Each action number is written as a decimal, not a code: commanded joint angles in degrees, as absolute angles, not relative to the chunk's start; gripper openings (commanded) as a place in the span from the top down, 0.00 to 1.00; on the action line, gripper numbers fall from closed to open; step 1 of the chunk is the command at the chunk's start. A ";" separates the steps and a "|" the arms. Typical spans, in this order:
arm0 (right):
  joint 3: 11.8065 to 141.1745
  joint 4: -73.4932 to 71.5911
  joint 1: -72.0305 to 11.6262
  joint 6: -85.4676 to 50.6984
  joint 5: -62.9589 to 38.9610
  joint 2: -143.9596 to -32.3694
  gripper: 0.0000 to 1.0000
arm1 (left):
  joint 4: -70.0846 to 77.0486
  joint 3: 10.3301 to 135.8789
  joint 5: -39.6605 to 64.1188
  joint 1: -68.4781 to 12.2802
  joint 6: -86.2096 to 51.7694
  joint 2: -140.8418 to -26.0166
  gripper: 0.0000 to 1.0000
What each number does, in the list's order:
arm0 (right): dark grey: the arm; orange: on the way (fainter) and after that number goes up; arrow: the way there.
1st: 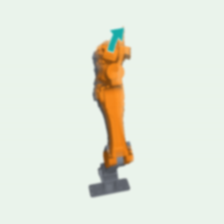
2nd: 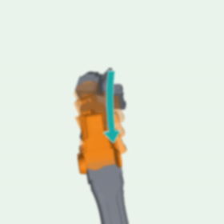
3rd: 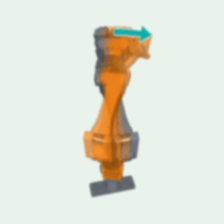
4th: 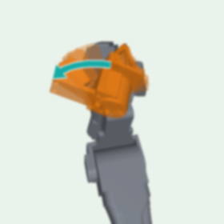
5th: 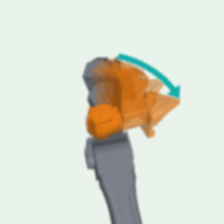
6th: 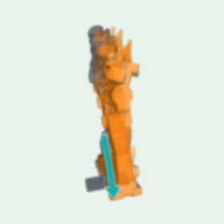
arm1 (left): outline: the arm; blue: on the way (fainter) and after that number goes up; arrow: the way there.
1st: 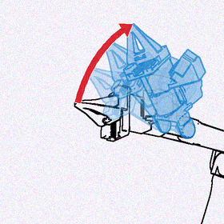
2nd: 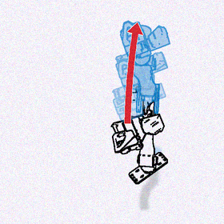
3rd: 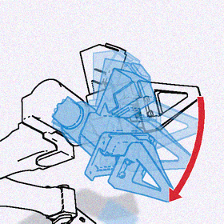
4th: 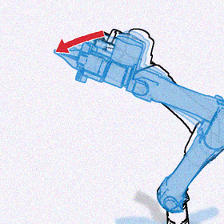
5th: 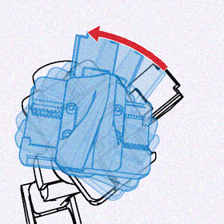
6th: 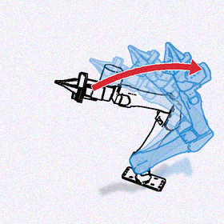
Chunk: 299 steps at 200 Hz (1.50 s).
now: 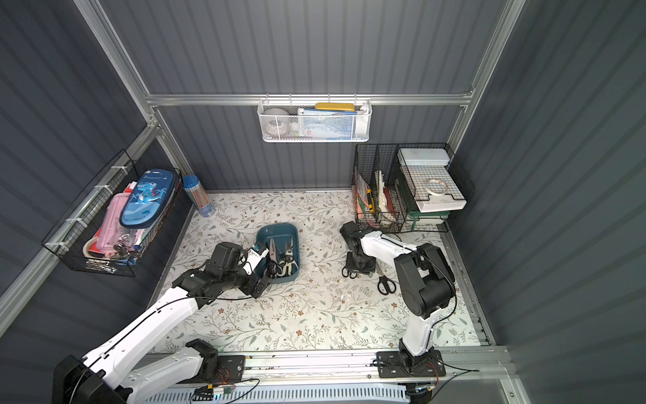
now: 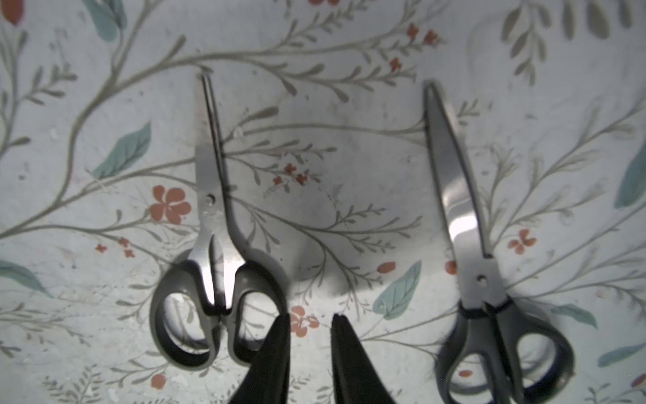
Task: Put the scissors into the storage box
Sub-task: Pick up the scissors from the center of the board, then place the scissors in the storage box.
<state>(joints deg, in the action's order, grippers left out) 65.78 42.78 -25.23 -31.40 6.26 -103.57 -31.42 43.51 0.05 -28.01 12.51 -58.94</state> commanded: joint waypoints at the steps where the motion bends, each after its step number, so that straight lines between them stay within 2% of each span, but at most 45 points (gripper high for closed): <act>1: 64.82 42.00 -25.57 -30.99 3.87 -103.71 0.75 | -32.58 45.09 0.34 -27.41 11.69 -58.88 0.01; 47: 63.20 39.60 -25.65 -31.55 3.98 -105.58 0.78 | -32.52 44.96 0.33 -27.29 11.72 -58.93 0.01; 72: 64.70 40.30 -25.61 -30.48 4.66 -108.54 0.93 | -32.61 45.13 0.49 -27.18 11.65 -59.24 0.01; 97: 65.16 40.08 -25.76 -30.17 4.22 -108.62 1.00 | -32.82 45.44 0.62 -27.16 11.60 -59.59 0.00; 139: 70.81 44.40 -29.08 -27.79 6.72 -105.23 1.00 | -32.69 45.16 1.46 -26.51 11.51 -58.10 0.01; 183: 79.59 44.82 -36.27 -24.74 7.91 -103.42 1.00 | -31.64 44.12 0.07 -23.62 9.31 -54.03 0.01; 219: 90.30 46.67 -42.67 -24.22 5.16 -109.12 1.00 | -34.09 44.24 -6.86 -21.65 7.20 -53.70 0.01; 299: 111.30 49.39 -49.12 -27.47 0.42 -126.68 1.00 | -34.44 44.59 -6.32 -20.83 7.16 -54.77 0.01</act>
